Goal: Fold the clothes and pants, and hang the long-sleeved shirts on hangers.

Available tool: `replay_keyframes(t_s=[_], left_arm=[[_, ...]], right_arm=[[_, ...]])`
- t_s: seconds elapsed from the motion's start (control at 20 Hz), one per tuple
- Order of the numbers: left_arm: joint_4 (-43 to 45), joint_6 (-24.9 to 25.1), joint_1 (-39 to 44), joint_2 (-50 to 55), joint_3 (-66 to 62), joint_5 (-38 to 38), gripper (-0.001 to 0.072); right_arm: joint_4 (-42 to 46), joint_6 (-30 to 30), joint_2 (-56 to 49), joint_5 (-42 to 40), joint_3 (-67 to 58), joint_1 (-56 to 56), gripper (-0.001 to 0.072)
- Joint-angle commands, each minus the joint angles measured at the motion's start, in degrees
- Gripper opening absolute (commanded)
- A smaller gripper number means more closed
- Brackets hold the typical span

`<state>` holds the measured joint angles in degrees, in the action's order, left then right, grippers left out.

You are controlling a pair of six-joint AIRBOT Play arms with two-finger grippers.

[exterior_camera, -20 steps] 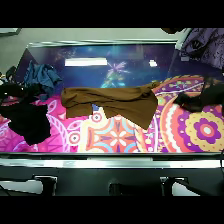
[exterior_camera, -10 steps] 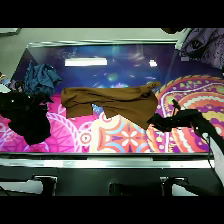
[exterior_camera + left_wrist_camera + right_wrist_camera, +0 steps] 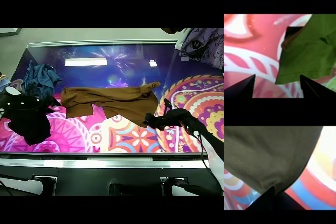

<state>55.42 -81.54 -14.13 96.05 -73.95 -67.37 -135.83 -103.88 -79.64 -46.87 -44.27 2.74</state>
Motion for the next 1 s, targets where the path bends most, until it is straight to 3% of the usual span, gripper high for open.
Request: replay_keyframes(t_s=[0.0,0.25,0.35,0.55,0.8,0.95], left_arm=[[-3.0,1.9,3.3,4.4,0.7,0.3,0.0595],[-3.0,1.9,7.6,7.4,0.7,4.2,0.0577],[-3.0,2.1,8.4,7.4,0.4,5.3,0.0026],[-1.0,2.1,8.1,2.3,-9.3,3.7,0.0011],[11.9,1.0,8.0,-12.3,-34.1,-1.2,0.0011],[17.4,0.3,8.0,-24.3,-41.8,-2.1,0.0012]], right_arm=[[-1.3,0.3,4.2,-0.7,-0.7,-0.3,0.003],[-1.3,1.3,7.8,-4.3,-0.7,-0.3,0.003],[-1.3,1.3,9.8,-4.9,-0.9,-0.3,0.003],[1.1,1.4,13.1,-6.1,-10.9,-0.3,0.0029],[11.0,5.9,17.2,-15.5,-40.6,-0.3,0.0029],[18.0,9.6,24.5,-20.8,-53.9,-0.3,0.0029]])
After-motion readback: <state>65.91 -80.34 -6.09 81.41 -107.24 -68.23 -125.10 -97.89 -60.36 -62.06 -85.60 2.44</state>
